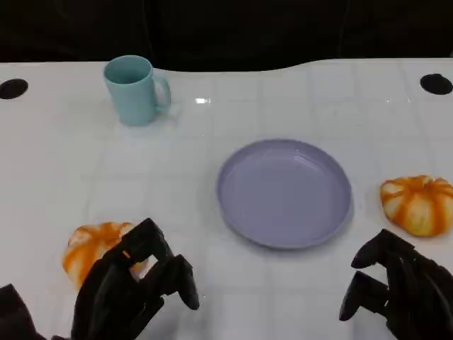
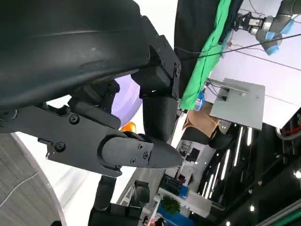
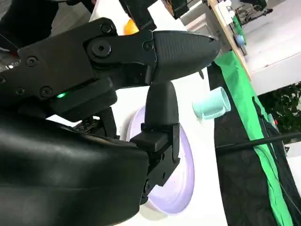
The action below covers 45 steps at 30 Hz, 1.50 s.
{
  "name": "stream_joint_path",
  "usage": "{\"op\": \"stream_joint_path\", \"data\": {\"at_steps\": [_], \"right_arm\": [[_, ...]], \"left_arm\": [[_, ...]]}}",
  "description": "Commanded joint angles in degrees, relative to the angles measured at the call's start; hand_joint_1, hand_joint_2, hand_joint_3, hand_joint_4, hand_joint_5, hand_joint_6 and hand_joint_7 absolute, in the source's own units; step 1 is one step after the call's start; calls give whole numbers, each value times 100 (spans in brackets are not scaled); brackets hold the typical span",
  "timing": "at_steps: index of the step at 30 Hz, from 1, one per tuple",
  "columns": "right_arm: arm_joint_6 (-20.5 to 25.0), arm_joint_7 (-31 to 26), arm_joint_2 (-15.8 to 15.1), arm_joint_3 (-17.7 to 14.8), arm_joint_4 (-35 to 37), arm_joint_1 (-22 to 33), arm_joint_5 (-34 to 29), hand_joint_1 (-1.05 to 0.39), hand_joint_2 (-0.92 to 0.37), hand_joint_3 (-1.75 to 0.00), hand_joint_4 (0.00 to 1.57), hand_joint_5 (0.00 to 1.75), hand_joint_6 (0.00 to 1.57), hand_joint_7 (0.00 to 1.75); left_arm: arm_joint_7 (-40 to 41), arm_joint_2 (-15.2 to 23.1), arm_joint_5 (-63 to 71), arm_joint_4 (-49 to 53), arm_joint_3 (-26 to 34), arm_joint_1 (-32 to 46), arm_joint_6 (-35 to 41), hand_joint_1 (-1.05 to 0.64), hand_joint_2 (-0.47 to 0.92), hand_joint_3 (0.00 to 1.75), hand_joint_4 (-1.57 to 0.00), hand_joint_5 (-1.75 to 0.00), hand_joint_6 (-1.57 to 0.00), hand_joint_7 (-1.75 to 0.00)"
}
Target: Grasp the bread from the table and place it into the plate.
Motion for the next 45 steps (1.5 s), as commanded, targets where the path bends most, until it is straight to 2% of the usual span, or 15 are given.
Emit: {"op": "stream_joint_path", "data": {"at_steps": [1, 17, 18, 20, 21, 24, 28, 29, 30, 31, 34, 38, 44, 45], "right_arm": [[-15, -30, -26, -74, -16, 7, 64, -53, -92, -40, 61, 175, 45, 160], [-5, -37, -15, -55, -42, 2, 67, -53, -92, -39, 61, 175, 45, 158], [1, -48, -14, -48, -42, -5, 57, -54, -92, -39, 62, 175, 46, 159], [8, -54, -11, -38, -46, -11, 53, -54, -92, -39, 62, 175, 46, 159], [-3, -50, -12, -29, -48, -8, 45, -54, -92, -39, 62, 175, 45, 160], [-39, -54, -13, -8, -55, 1, 7, -54, -92, -40, 62, 175, 45, 161], [-48, -59, -12, -3, -56, 4, -5, -53, -92, -41, 62, 175, 45, 163], [-22, -68, -3, -8, -73, 7, 22, -53, -92, -41, 62, 175, 45, 163], [-6, -72, 1, -8, -86, 13, 39, -54, -92, -40, 62, 175, 45, 163], [8, -76, 5, -7, -98, 17, 51, -54, -92, -39, 62, 175, 45, 162], [44, -91, 3, 4, -136, 27, 49, -55, -92, -39, 62, 175, 45, 162], [-11, -52, 3, 21, -123, 33, 36, -54, -92, -41, 62, 175, 45, 162], [-10, -48, 1, 18, -120, 32, 43, -54, -92, -43, 61, 175, 45, 162], [-1, -67, 8, 17, -128, 36, 39, -54, -92, -43, 61, 175, 45, 162]], "left_arm": [[4, 35, 17, -23, 23, 40, -16, -57, 92, 23, -83, -175, -60, -175], [64, 18, 61, -144, 51, 56, -126, -57, 92, 26, -81, -175, -60, -174], [94, 18, 90, -185, 58, 62, -165, -58, 92, 25, -76, -175, -59, -162], [124, 38, 194, -243, 67, 62, -326, -58, 92, 24, -73, -175, -60, -155], [110, 68, 278, -261, 75, 44, -470, -58, 92, 23, -63, -172, -60, -134], [105, 173, 470, -289, 96, -12, -729, -57, 92, 19, -54, -162, -63, -108], [117, 204, 521, -275, 90, -27, -805, -57, 92, 18, -54, -156, -65, -100], [157, 345, 668, -400, 105, -54, -811, -57, 92, 18, -54, -156, -65, -100], [203, 496, 843, -537, 121, -72, -811, -59, 92, 14, -54, -143, -66, -86], [242, 609, 985, -643, 131, -83, -810, -61, 92, 10, -56, -123, -70, -65], [391, 843, 1397, -849, 117, -72, -911, -62, 92, 10, -58, -101, -73, -40], [624, 1240, 2216, -1008, 124, -118, -1313, -60, 92, 13, -52, -87, -69, -23], [1007, 1665, 3009, -1631, 128, -15, -965, -60, 92, 6, -42, -67, -63, -7], [982, 1921, 3330, -1805, 152, -19, -906, -61, 92, 6, -41, -66, -62, -6]]}}
